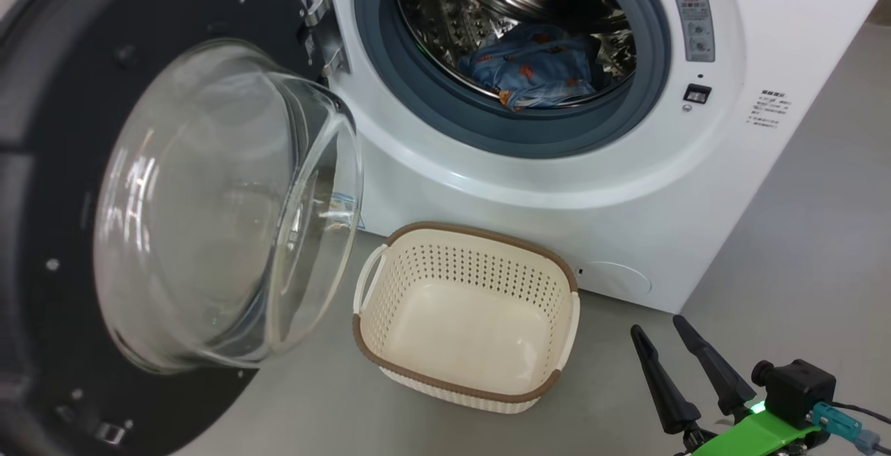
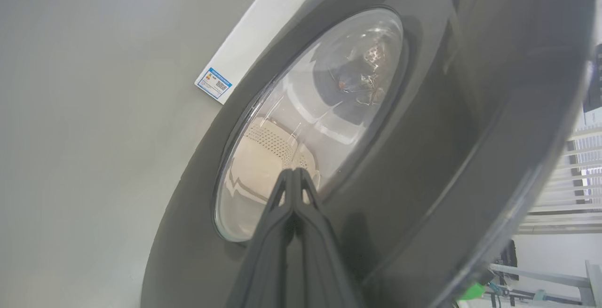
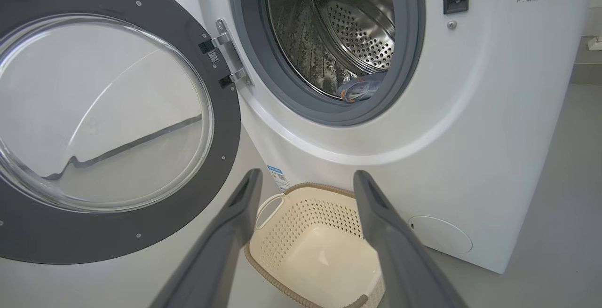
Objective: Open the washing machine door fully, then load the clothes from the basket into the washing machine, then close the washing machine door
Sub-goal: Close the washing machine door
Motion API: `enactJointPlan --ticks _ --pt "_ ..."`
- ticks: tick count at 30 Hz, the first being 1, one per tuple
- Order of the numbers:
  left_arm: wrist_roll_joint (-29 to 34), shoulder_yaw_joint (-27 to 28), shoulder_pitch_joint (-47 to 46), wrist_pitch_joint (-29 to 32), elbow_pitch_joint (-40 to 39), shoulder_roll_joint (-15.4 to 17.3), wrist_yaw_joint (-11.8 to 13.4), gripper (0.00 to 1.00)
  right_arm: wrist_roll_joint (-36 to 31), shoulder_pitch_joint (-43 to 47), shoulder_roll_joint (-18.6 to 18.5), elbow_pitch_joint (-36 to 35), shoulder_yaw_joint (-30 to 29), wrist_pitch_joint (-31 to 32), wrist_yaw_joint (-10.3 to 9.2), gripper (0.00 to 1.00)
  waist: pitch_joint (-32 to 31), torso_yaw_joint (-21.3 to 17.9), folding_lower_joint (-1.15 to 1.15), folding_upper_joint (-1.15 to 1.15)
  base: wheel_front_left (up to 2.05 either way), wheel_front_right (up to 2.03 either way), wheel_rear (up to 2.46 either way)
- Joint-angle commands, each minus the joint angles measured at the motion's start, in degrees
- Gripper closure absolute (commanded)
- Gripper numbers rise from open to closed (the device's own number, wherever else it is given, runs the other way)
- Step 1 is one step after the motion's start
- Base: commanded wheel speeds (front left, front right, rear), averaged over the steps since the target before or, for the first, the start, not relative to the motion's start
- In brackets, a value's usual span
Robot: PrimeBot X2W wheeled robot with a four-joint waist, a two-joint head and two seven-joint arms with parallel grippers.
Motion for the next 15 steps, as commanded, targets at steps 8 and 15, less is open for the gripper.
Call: enactJointPlan --ticks 8,15 --pt "-2.00 0.11 1.17 3.45 -9.53 1.85 0.29 1.00 -2.24 1.52 -0.40 -1.15 1.56 -0.28 0.09 0.00 -1.80 -2.86 0.00 0.00 0.00 0.00 0.00" --pt "-2.71 -1.63 1.39 4.37 -14.96 -0.14 0.57 1.00 -3.98 2.20 -0.42 -1.54 1.56 -0.28 0.09 0.00 -1.92 -6.12 0.00 0.00 0.00 0.00 0.00"
